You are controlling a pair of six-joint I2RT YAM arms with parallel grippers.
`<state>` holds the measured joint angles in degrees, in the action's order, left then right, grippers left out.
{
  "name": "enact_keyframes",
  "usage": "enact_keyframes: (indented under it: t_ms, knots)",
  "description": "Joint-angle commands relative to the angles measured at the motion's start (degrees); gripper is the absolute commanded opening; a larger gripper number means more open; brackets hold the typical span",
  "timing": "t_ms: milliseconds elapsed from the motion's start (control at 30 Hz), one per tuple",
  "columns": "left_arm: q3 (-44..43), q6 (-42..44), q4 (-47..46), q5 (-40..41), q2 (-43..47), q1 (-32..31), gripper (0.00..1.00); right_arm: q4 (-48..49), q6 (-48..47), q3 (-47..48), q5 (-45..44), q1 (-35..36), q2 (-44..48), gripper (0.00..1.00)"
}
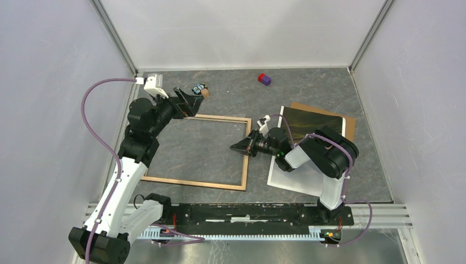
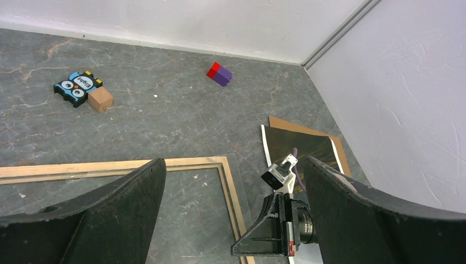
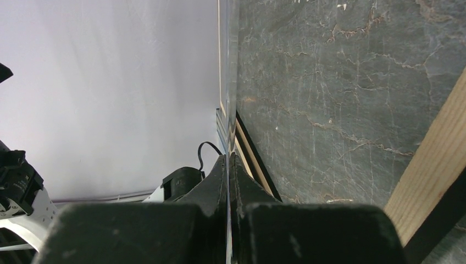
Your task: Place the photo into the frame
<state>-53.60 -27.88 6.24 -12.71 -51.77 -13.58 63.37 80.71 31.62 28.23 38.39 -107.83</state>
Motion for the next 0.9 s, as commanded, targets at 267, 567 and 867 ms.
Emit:
enact_keyframes:
  t_ms: [267, 567, 867]
  knots:
    - [0.1, -2.1, -2.6, -1.5, 0.0, 0.2, 1.0, 4.4, -0.6, 0.7, 2.2, -0.2, -0.4, 0.0]
    - [0.1, -2.1, -2.6, -1.5, -0.1, 0.2, 1.0, 3.5, -1.2, 0.2, 2.0, -0.3, -0.1, 0.0]
    - [0.2, -2.2, -2.7, -1.6, -0.2, 0.2, 1.0, 2.1, -2.3, 0.3, 0.8, -1.2, 0.1, 0.0]
